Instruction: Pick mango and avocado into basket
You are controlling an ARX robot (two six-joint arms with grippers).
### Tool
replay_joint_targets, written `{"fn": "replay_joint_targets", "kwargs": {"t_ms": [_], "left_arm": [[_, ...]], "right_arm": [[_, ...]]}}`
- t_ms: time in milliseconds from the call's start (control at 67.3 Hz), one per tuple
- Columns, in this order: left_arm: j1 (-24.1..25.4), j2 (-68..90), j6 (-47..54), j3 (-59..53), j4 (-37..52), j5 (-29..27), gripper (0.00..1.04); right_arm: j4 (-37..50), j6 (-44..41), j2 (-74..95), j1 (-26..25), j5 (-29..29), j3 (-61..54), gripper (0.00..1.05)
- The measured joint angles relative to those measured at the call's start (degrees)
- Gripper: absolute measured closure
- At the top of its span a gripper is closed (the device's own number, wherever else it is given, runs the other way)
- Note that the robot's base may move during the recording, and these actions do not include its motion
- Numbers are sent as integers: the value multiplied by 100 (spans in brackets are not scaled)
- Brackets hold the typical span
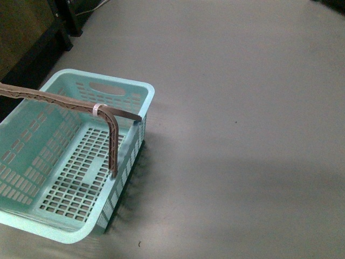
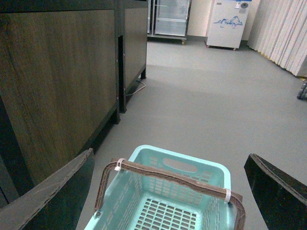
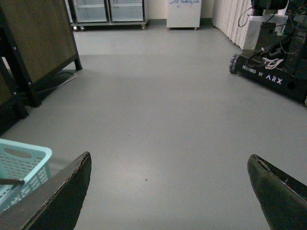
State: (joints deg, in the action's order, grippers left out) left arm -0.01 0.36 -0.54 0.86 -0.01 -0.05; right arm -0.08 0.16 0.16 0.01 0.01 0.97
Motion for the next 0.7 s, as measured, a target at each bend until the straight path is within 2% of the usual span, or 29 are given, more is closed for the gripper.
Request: {"fn": "replay_joint_targets", "kwargs": {"t_ms": [371, 431, 476, 535, 698], "left_arm": [[28, 44, -98, 22, -74, 120, 8], [310, 798, -999, 592, -1427, 1320, 8], [442, 1412, -2116, 852, -1829, 1956, 8], [732, 2057, -3263, 1025, -1386, 2302, 8], [1451, 4225, -4666, 1158, 376, 2354, 8]], "right_arm": [[0, 0, 0, 0, -2, 0, 9], [0, 0, 0, 0, -4, 0, 9], [0, 0, 0, 0, 2, 0, 9], [0, 0, 0, 0, 0, 0, 9], [0, 0, 0, 0, 0, 0, 9]]}}
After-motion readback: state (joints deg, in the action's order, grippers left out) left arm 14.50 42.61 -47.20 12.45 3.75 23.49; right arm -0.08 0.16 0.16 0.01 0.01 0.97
